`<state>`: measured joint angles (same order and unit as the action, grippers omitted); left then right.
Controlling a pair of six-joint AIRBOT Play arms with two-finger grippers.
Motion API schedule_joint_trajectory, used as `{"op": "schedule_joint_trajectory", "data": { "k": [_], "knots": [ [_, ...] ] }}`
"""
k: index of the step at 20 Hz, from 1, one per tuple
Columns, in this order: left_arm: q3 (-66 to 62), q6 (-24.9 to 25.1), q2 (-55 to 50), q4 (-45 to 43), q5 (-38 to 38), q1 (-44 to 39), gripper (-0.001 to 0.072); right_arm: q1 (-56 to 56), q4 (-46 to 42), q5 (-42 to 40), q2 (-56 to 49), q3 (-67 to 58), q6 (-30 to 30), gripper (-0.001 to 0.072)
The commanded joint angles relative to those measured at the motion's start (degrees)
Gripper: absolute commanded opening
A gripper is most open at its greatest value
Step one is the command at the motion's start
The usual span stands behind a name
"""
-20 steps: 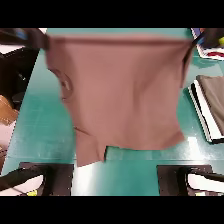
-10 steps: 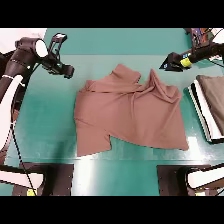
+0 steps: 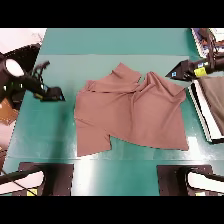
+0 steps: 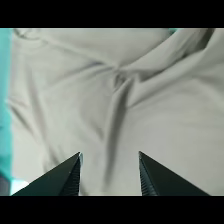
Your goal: Fold the shirts.
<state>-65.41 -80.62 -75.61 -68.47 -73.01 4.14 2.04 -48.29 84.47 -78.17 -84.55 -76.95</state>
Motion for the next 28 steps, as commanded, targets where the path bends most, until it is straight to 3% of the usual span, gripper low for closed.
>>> {"op": "schedule_joint_trajectory", "data": {
  "k": [1, 5, 9, 13, 14, 16, 20, 25, 27, 28],
  "knots": [
    [15.1, 1.7, 5.5, 7.9, 5.1, 0.9, 0.049, -0.8, 2.2, -3.7, 7.4, 9.7, 1.0, 0.0409],
    [22.1, 3.1, 5.7, 13.7, 10.6, 0.7, 0.049, -0.8, 2.3, -6.1, 11.3, 15.9, 1.0, 0.0409],
    [24.2, 3.9, 5.2, 15.1, 17.1, -5.4, 0.049, -0.8, 2.3, -6.6, 13.5, 18.7, 1.0, 0.0409],
    [24.2, 0.6, 4.9, 15.2, 22.7, -8.8, 0.0487, -0.8, 2.2, -6.3, 13.9, 18.7, 1.0, 0.0409],
    [24.2, -0.1, 4.9, 15.1, 22.9, -8.8, 0.039, -0.8, 2.1, -6.2, 13.9, 18.7, 1.0, 0.0409],
    [24.0, 0.1, 5.0, 15.0, 23.0, -8.8, 0.0018, -0.8, 1.0, -5.3, 13.9, 18.7, 1.0, 0.041],
    [19.7, 1.1, 6.7, 12.1, 18.6, -8.7, 0.0023, -3.1, -8.5, 1.7, 14.5, 20.2, -1.7, 0.041],
    [18.2, 2.7, 11.0, 10.6, 18.1, -8.7, 0.0023, -17.3, -23.8, 4.2, 22.2, 36.2, -3.8, 0.0416],
    [18.1, 3.1, 11.1, 10.6, 18.0, -8.7, 0.0024, -24.0, -27.9, 5.5, 24.1, 42.7, -3.8, 0.0561],
    [18.2, 3.1, 11.1, 10.6, 18.4, -8.7, 0.0024, -26.9, -27.9, 5.6, 24.5, 45.2, -3.8, 0.056]
  ]
}}
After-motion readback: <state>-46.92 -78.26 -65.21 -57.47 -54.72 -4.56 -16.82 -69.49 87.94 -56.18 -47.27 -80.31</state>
